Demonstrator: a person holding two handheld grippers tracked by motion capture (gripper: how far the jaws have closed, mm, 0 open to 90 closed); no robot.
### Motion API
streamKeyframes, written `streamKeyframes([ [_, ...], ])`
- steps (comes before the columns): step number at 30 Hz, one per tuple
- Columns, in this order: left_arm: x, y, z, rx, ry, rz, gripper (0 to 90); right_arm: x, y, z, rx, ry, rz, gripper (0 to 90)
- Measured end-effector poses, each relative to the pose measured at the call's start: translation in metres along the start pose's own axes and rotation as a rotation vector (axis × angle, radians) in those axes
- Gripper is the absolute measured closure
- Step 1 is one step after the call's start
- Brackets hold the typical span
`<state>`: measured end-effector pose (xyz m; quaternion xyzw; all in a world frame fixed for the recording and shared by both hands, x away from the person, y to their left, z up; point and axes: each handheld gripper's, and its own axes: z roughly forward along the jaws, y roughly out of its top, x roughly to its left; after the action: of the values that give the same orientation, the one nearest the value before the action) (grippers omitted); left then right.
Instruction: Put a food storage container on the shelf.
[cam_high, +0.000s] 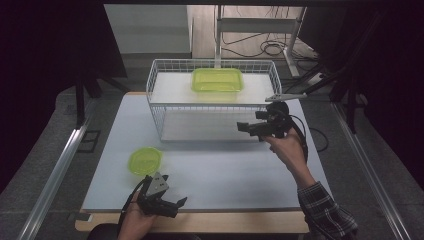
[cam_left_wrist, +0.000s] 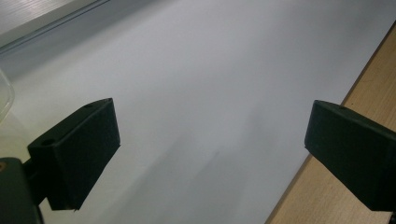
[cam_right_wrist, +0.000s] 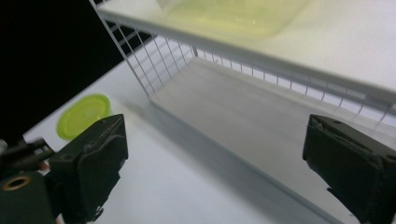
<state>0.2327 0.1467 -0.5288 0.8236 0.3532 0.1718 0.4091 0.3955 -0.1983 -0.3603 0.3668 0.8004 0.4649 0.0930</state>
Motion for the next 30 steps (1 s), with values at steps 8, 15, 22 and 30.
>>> streamKeyframes([
  [8,0.000,0.000,0.000,0.006,-0.002,-0.002,3.1,0.005,-0.026,0.004,0.032,-0.015,-0.063,0.5],
  [15,0.000,0.000,0.000,0.008,-0.001,-0.002,3.1,0.008,-0.045,0.004,0.032,-0.023,-0.070,0.0],
  [22,0.000,0.000,0.000,0.011,-0.001,-0.002,3.1,0.012,-0.064,0.006,0.032,-0.042,-0.085,0.6],
  [30,0.000,0.000,0.001,0.022,0.002,0.005,3.0,0.010,-0.085,0.006,0.007,-0.041,-0.061,1.0],
])
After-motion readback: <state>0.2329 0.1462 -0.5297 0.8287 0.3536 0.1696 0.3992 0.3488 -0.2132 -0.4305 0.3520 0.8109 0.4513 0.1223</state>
